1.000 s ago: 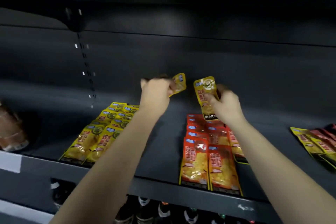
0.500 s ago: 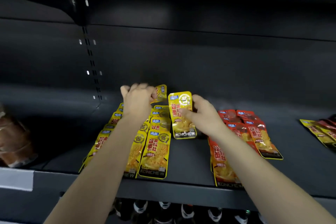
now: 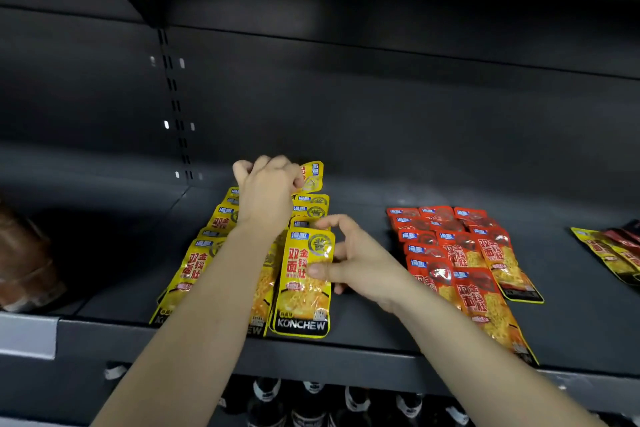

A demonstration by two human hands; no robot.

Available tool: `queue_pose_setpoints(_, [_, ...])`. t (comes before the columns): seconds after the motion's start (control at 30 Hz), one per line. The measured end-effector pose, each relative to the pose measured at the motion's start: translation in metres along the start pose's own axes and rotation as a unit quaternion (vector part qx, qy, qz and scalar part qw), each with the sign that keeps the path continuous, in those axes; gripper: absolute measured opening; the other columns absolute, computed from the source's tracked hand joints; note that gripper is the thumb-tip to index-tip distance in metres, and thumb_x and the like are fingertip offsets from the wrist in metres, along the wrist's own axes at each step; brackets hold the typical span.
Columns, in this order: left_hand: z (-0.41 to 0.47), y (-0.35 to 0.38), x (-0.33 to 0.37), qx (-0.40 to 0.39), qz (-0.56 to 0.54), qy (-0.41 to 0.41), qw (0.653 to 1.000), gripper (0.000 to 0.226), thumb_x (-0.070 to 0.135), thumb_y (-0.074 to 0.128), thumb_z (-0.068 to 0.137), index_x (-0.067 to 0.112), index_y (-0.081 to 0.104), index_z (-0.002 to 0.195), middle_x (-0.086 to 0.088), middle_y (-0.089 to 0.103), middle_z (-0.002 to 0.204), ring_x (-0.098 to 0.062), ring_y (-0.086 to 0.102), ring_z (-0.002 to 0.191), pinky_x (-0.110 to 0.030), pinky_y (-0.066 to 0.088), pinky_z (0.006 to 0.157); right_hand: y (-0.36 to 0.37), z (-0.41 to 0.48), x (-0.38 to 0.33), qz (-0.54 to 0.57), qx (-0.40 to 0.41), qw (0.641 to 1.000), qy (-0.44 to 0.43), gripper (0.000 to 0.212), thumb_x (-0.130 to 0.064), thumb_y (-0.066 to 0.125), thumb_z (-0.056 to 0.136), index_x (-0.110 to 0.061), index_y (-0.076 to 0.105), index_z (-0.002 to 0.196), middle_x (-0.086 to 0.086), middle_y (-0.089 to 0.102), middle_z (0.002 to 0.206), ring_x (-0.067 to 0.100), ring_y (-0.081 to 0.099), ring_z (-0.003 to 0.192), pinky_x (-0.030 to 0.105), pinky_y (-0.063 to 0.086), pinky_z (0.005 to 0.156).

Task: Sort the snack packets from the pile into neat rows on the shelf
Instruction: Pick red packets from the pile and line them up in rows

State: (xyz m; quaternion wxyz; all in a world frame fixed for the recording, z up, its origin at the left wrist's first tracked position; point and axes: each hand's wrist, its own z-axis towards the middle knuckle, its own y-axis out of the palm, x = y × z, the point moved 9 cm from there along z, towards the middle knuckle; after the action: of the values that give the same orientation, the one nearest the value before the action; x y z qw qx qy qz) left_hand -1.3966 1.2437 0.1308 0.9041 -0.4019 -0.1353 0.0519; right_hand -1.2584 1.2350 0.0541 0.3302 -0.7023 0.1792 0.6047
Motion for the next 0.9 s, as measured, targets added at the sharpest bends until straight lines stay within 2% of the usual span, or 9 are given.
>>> queue_pose_setpoints(0.1, [-0.002,0.002,-0.001,-0.002,-0.004,-0.005,1.0,0.028,-0.001,0.062,0.084,0.027,0.067,0.09,0.008,0.062,0.104,-0.018,0.049,0.102,-0.034,0.016,0.089,0.004,0.0,0.001,-0.012,-0.004,1.0,0.0,0.042,-0.003,0.072,0.082,-0.023,0.049,0.112,0.005,0.07,0.087,0.011,0.063,0.069,0.022,0.047,0.048])
queue_pose_setpoints(0.23, [-0.003,0.003,-0.003,-0.006,-0.002,-0.01,1.0,0.028,0.0,0.061,0.085,0.027,0.067,0.089,0.008,0.062,0.104,-0.017,0.049,0.102,-0.033,0.015,0.088,-0.006,0.004,0.001,-0.042,0.043,0.998,-0.015,0.029,-0.004,0.072,0.083,-0.02,0.058,0.102,0.006,0.069,0.087,0.013,0.063,0.069,0.022,0.048,0.048])
queue_pose_setpoints(0.37, [-0.003,0.004,-0.002,-0.013,0.0,-0.01,1.0,0.027,0.001,0.061,0.085,0.028,0.066,0.09,0.009,0.062,0.104,-0.017,0.049,0.101,-0.033,0.015,0.087,-0.013,0.007,-0.003,-0.117,0.074,0.99,-0.035,0.025,-0.006,0.074,0.081,-0.027,0.064,0.091,0.001,0.066,0.083,0.007,0.055,0.061,0.019,0.044,0.047])
queue_pose_setpoints(0.47, [-0.004,0.005,-0.001,-0.01,-0.001,-0.009,1.0,0.028,0.001,0.062,0.084,0.028,0.066,0.088,0.009,0.062,0.103,-0.017,0.05,0.101,-0.033,0.016,0.087,-0.016,0.007,-0.007,-0.183,0.09,0.978,-0.041,0.02,-0.01,0.072,0.083,-0.028,0.066,0.09,-0.013,0.062,0.076,0.0,0.053,0.057,0.01,0.04,0.05])
queue_pose_setpoints(0.57, [-0.005,0.005,0.0,-0.009,-0.005,-0.01,1.0,0.029,0.0,0.062,0.083,0.028,0.066,0.086,0.009,0.062,0.101,-0.016,0.05,0.099,-0.033,0.016,0.086,-0.02,0.009,-0.01,-0.204,0.1,0.973,-0.042,0.015,-0.01,0.068,0.086,-0.025,0.068,0.089,-0.01,0.063,0.071,0.001,0.054,0.053,0.011,0.041,0.053])
queue_pose_setpoints(0.63, [-0.005,0.005,0.0,-0.007,-0.01,-0.01,1.0,0.028,0.0,0.063,0.083,0.028,0.066,0.085,0.009,0.063,0.101,-0.016,0.05,0.098,-0.033,0.016,0.085,-0.02,0.01,-0.011,-0.224,0.104,0.968,-0.036,0.015,-0.012,0.071,0.085,-0.026,0.067,0.083,-0.01,0.061,0.071,0.001,0.054,0.057,0.015,0.042,0.06])
queue_pose_setpoints(0.77, [-0.006,0.005,-0.001,-0.011,-0.013,-0.013,1.0,0.028,0.0,0.064,0.083,0.027,0.066,0.086,0.009,0.063,0.102,-0.017,0.05,0.099,-0.033,0.016,0.087,-0.019,0.013,-0.014,-0.273,0.113,0.955,-0.028,0.008,-0.02,0.077,0.079,-0.024,0.072,0.084,-0.018,0.055,0.085,0.005,0.053,0.083,0.023,0.044,0.078])
queue_pose_setpoints(0.83, [-0.007,0.005,0.0,-0.015,-0.008,-0.011,1.0,0.028,0.0,0.064,0.083,0.027,0.067,0.087,0.009,0.062,0.103,-0.017,0.049,0.1,-0.033,0.016,0.087,-0.02,0.014,-0.015,-0.288,0.11,0.951,-0.025,0.011,-0.022,0.079,0.078,-0.021,0.074,0.087,-0.019,0.054,0.086,0.006,0.052,0.088,0.025,0.044,0.08])
queue_pose_setpoints(0.9, [-0.007,0.005,0.0,-0.018,-0.004,-0.008,1.0,0.028,0.0,0.064,0.083,0.027,0.067,0.086,0.009,0.062,0.103,-0.017,0.049,0.101,-0.033,0.016,0.086,-0.021,0.016,-0.014,-0.281,0.103,0.954,-0.01,0.013,-0.023,0.08,0.076,-0.021,0.074,0.087,-0.016,0.059,0.089,0.006,0.053,0.088,0.025,0.043,0.078])
